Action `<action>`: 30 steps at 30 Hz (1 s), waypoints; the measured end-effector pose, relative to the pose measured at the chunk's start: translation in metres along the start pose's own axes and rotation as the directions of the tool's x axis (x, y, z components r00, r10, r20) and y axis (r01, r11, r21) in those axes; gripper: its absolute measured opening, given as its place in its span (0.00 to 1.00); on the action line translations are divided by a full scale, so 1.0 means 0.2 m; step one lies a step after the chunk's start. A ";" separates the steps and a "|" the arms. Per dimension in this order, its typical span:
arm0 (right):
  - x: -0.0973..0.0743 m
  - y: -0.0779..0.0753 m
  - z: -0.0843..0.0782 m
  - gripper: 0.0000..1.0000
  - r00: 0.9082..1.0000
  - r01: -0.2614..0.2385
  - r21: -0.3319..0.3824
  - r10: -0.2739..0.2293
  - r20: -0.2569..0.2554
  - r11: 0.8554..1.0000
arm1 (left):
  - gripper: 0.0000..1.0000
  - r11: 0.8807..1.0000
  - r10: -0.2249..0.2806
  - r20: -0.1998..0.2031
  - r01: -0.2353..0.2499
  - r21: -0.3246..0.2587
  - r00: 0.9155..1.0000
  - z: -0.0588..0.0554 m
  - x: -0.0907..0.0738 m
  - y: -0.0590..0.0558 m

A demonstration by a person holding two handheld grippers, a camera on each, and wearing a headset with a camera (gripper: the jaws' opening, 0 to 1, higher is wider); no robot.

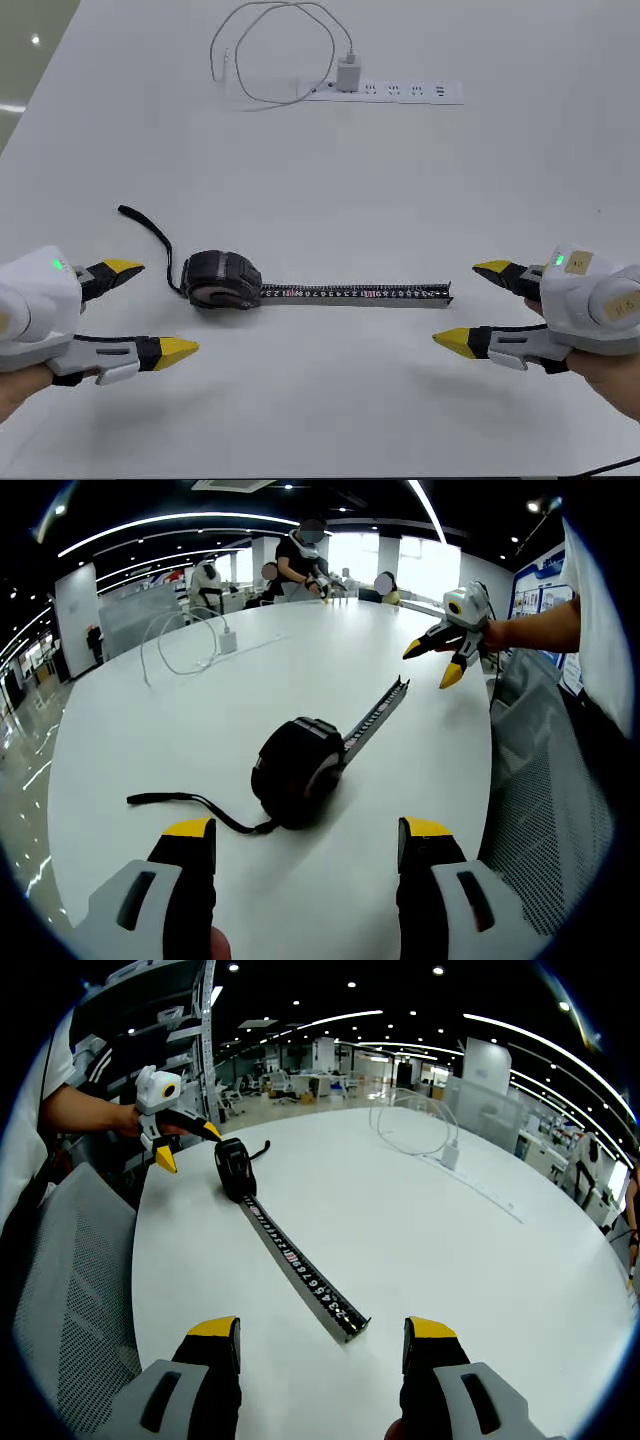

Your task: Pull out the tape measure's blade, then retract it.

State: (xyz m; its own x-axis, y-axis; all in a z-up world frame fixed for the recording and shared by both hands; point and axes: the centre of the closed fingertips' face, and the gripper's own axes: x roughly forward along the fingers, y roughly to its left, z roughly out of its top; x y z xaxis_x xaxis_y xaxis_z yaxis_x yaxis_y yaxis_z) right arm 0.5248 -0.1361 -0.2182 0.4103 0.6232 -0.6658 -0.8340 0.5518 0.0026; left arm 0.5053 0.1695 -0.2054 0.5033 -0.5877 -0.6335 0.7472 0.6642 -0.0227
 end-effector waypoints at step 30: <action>-0.11 0.14 0.00 0.75 0.995 0.047 0.074 -0.054 0.084 0.996 | 0.80 0.988 0.064 0.043 -0.058 -0.142 0.997 -0.09 -0.13 -0.09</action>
State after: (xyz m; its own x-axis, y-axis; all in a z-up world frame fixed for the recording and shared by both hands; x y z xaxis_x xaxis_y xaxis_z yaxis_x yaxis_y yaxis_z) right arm 0.4914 -0.1345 -0.2028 0.4838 0.6369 -0.6003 -0.7839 0.6204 0.0265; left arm 0.4708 0.1812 -0.2022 0.5683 -0.5630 -0.6000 0.6477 0.7558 -0.0958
